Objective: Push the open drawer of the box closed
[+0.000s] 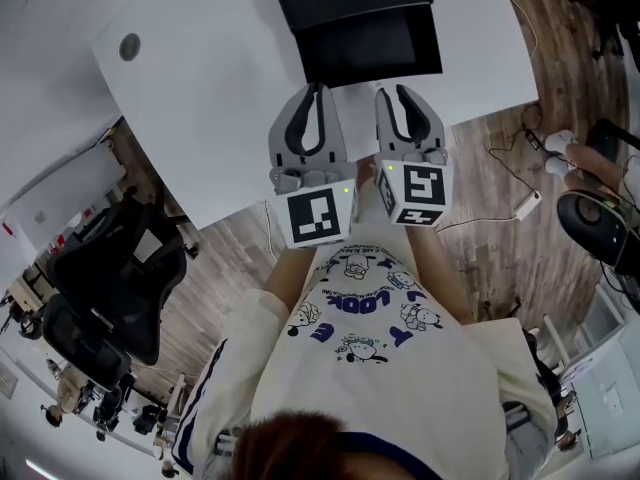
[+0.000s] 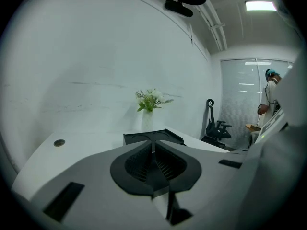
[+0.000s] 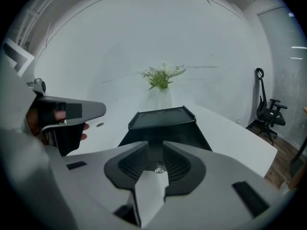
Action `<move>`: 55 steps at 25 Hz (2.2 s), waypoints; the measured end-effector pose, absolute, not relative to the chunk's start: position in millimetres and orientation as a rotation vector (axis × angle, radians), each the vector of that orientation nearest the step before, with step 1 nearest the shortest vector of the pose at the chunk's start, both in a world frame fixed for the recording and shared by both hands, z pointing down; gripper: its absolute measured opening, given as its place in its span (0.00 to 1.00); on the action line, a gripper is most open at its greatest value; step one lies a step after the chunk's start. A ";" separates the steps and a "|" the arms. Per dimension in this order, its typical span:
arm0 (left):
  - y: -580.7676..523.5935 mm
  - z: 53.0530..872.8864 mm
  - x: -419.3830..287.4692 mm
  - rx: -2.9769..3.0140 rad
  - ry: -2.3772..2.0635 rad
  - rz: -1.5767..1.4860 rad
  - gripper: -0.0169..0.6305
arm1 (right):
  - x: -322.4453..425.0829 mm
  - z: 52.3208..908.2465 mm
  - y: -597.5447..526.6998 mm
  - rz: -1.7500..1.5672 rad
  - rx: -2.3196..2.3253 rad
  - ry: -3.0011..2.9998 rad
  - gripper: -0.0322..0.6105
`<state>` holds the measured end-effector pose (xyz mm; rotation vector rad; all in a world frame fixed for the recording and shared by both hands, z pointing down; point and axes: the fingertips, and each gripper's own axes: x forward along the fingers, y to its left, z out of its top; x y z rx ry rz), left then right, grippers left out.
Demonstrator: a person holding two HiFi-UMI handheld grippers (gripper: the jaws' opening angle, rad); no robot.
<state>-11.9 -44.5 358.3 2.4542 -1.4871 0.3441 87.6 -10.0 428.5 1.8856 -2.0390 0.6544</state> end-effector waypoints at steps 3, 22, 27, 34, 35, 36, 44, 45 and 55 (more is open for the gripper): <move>-46.9 365.8 -9.6 2.449 -1.484 0.361 0.07 | 88.2 439.9 -11.6 0.677 1.868 -2.030 0.22; -54.7 390.6 -5.7 2.394 -1.495 0.412 0.07 | 76.4 494.2 -16.0 0.805 1.724 -1.995 0.26; -56.7 395.0 -9.5 2.379 -1.504 0.415 0.07 | 72.8 506.2 -17.6 0.818 1.703 -1.972 0.25; -58.1 399.9 -15.4 2.358 -1.507 0.425 0.07 | 69.8 514.6 -17.1 0.839 1.679 -1.958 0.24; -58.6 400.3 -15.3 2.357 -1.507 0.425 0.07 | 69.9 515.2 -17.5 0.840 1.678 -1.957 0.23; -59.2 400.6 -15.4 2.356 -1.507 0.425 0.07 | 70.2 515.6 -17.8 0.841 1.678 -1.956 0.21; -62.0 401.6 -15.5 2.345 -1.510 0.417 0.07 | 72.2 517.2 -18.0 0.845 1.667 -1.963 0.19; -61.9 401.2 -15.1 2.346 -1.507 0.415 0.07 | 72.6 517.4 -17.4 0.849 1.668 -1.962 0.19; -66.4 399.3 -10.0 2.341 -1.508 0.415 0.07 | 74.8 518.6 -17.7 0.869 1.645 -1.961 0.19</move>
